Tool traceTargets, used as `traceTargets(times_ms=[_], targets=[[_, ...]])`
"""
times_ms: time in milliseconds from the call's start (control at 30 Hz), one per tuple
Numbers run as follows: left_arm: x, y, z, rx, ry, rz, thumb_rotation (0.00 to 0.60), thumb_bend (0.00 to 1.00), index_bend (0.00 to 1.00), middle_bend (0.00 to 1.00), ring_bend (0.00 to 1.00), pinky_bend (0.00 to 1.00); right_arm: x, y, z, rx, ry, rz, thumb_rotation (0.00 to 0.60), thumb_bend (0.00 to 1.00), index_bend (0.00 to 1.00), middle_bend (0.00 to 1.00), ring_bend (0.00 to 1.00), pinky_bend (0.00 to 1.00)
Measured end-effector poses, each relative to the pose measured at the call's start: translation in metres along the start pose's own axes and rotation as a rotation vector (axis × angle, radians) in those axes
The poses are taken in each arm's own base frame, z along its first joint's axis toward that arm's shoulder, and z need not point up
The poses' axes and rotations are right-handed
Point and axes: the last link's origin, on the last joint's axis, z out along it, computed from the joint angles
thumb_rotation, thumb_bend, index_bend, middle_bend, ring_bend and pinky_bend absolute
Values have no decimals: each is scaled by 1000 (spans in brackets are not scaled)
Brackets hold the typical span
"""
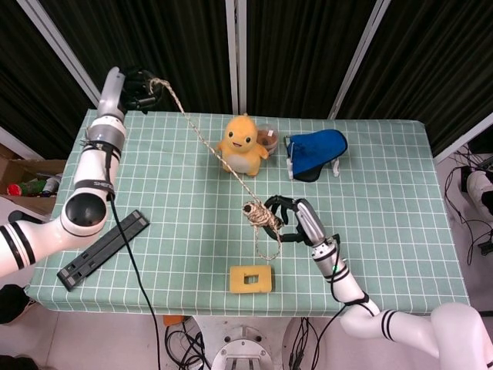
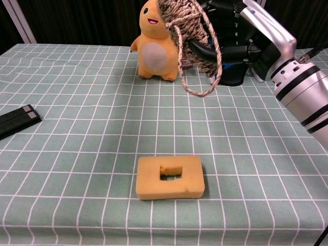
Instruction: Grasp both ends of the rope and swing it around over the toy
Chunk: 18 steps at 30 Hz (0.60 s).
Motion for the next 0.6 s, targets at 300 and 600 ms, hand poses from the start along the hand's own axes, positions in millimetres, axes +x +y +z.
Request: traceTargets(times_ms=[300,600], targets=[[14,-53,19,103,37,40,600,559,760,756,678,698,27,-10,-9,13,85,66,600,694,788,629,607,823],[32,-86,23,147,63,39,600,559,761,756,678,698,52,-15,-18,19,163,78,600,695,788,629,607,823]])
